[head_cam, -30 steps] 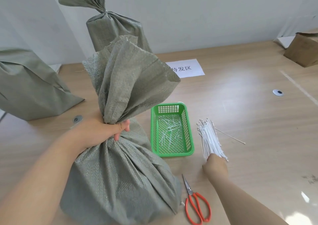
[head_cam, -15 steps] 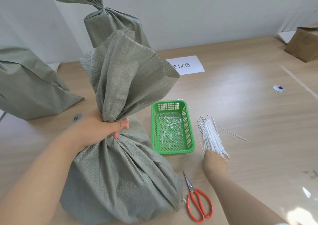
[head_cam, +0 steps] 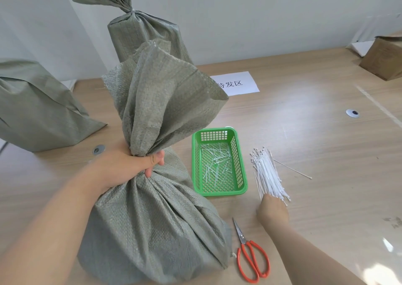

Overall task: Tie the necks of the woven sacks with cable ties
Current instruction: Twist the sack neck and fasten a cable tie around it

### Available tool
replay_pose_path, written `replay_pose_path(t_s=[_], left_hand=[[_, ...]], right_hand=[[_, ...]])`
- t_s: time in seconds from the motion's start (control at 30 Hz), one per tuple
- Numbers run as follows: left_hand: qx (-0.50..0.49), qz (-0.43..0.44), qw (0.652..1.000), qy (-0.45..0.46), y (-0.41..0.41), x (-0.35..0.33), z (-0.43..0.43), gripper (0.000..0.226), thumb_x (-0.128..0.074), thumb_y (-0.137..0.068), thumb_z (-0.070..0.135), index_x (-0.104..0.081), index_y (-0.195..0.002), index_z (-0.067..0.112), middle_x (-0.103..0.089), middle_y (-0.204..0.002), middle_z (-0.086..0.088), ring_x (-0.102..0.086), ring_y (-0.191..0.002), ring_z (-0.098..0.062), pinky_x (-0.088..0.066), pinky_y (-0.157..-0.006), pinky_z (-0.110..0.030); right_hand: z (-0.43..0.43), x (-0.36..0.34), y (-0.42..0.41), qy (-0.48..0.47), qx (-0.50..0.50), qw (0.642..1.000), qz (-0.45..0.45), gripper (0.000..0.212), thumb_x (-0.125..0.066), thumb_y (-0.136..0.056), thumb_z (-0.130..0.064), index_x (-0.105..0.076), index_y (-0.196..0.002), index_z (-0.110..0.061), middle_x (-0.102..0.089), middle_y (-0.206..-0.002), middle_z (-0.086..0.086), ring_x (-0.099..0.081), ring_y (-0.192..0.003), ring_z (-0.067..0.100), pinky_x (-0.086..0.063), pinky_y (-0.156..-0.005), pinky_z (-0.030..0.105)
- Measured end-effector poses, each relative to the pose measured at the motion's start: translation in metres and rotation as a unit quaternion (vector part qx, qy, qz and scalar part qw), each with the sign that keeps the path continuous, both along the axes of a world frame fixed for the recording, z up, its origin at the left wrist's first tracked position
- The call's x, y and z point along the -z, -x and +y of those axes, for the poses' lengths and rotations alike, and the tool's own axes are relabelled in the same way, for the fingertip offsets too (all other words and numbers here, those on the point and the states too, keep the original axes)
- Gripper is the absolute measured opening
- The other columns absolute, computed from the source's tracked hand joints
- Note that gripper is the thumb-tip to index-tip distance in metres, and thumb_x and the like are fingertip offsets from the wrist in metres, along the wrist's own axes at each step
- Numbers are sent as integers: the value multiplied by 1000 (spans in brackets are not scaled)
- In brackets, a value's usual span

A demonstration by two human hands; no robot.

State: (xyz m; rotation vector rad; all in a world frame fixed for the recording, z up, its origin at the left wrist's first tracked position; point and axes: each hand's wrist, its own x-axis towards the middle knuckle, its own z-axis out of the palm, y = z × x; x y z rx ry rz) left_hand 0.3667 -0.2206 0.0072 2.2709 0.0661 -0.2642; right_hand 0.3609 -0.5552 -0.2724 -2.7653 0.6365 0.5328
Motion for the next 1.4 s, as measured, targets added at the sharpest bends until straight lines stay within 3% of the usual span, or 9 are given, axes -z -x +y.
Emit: replay_pose_path(t_s=[0.2,0.33,0.53,0.67,0.77,0.93,1.07,1.27,1.4], left_hand=[[14,13,1000,10,-2,2,2,39,-62,-78,56,-76,-70,20,-69,-59,8,-64,-79,6,-44,-91,-32],[20,12,1000,18,-2,2,4,25,-65,-85,49,-75,-71,31,-69,-59,-1,-66,-80,0,-46,-86,-27],[20,29,999,20,-3,4,4,27,-65,-92,42,-75,-68,33,-71,-64,1,-65,-79,2,-41,-76,-19],[19,36,999,13,-2,4,7,40,-69,-93,38,-72,-61,14,-75,-78,10,-60,-84,15,-34,-67,-1],[19,26,999,0,0,2,7,45,-70,-91,42,-68,-57,13,-68,-69,13,-57,-77,8,-33,-63,-7],[60,8,998,3,-1,4,13,43,-70,-91,44,-69,-57,19,-67,-62,18,-58,-67,11,-38,-64,-9],[76,0,996,35,-2,4,15,39,-70,-94,38,-65,-60,19,-69,-63,15,-58,-64,12,-39,-61,-3],[77,-2,995,59,0,3,15,35,-69,-95,32,-64,-63,21,-65,-59,13,-57,-57,16,-36,-56,-2],[72,-2,995,74,3,4,17,39,-69,-95,32,-66,-57,22,-69,-62,13,-57,-61,16,-38,-62,-7]], right_hand=[[-1,2,0,-12,10,1000,1,28,-42,-86,0,-60,-106,-9,-66,-111,14,-62,-108,34,-50,-83,36],[-6,1,-1,-32,13,999,-4,12,-54,-84,-8,-52,-94,-13,-66,-105,11,-61,-104,32,-47,-77,32],[-8,-17,1,-106,79,986,-106,7,-61,-76,-14,-63,-83,-12,-65,-81,6,-60,-88,31,-47,-73,33],[-4,-53,-3,-171,113,959,-198,5,-64,-75,-9,-66,-72,-12,-66,-69,2,-61,-76,30,-46,-66,33],[3,-93,-10,-208,112,939,-249,8,-65,-77,-10,-67,-72,-16,-66,-68,-6,-61,-72,21,-40,-65,29],[29,-156,-22,-349,123,882,-292,10,-68,-74,-7,-71,-72,-16,-70,-65,-3,-60,-62,15,-48,-65,29],[61,-201,-26,-493,92,818,-283,13,-60,-81,6,-67,-73,-2,-61,-67,6,-51,-60,17,-49,-62,30],[110,-239,-27,-650,55,728,-211,20,-58,-92,4,-59,-73,-4,-48,-64,6,-48,-59,13,-50,-61,24],[147,-257,-31,-637,26,748,-183,11,-56,-90,8,-65,-87,3,-58,-73,14,-57,-62,16,-55,-62,26]])
